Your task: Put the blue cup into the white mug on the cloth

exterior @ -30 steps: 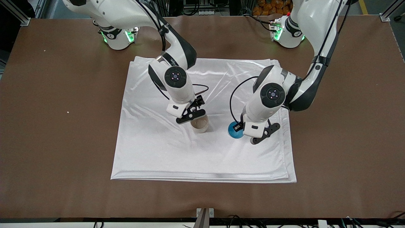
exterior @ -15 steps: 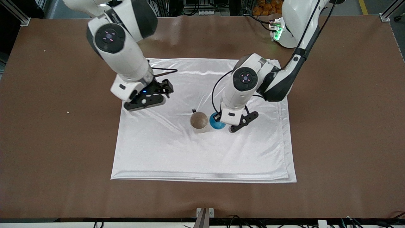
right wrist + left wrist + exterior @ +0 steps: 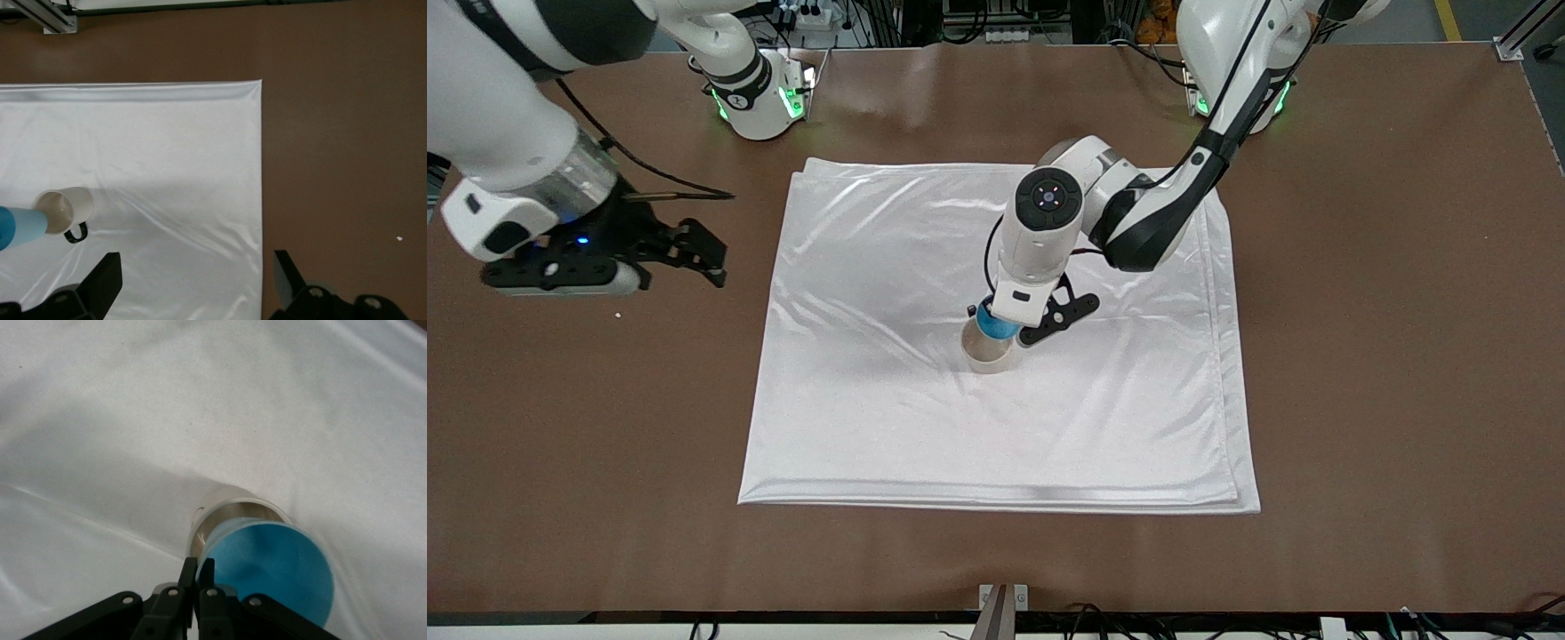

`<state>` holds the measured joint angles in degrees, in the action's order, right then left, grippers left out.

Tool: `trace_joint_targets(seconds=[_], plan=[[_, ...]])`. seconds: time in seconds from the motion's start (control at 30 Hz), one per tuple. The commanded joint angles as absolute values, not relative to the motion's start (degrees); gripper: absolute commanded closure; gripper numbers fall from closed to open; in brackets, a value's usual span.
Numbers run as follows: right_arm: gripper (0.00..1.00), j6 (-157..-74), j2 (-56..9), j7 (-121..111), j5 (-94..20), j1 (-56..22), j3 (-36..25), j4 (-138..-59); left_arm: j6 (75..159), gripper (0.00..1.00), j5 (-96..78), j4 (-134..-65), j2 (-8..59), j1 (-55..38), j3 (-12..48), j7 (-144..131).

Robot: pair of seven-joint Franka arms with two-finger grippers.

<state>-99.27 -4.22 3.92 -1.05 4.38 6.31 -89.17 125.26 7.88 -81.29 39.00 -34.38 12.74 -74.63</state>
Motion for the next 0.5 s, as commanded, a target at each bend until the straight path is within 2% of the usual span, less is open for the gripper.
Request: trace_joint_targets(seconds=[0.0,0.47], plan=[[0.0,-100.2,-2.1,3.4,-0.4,5.0,6.7,-92.2,126.9,1.0,9.8,-79.7,40.5,-35.2,12.2,-76.6],[0.0,-100.2,-2.3,3.5,-0.5,5.1,6.6,-92.3,128.3,1.0,10.2,-79.8,42.6,-35.2,12.3,-76.6]])
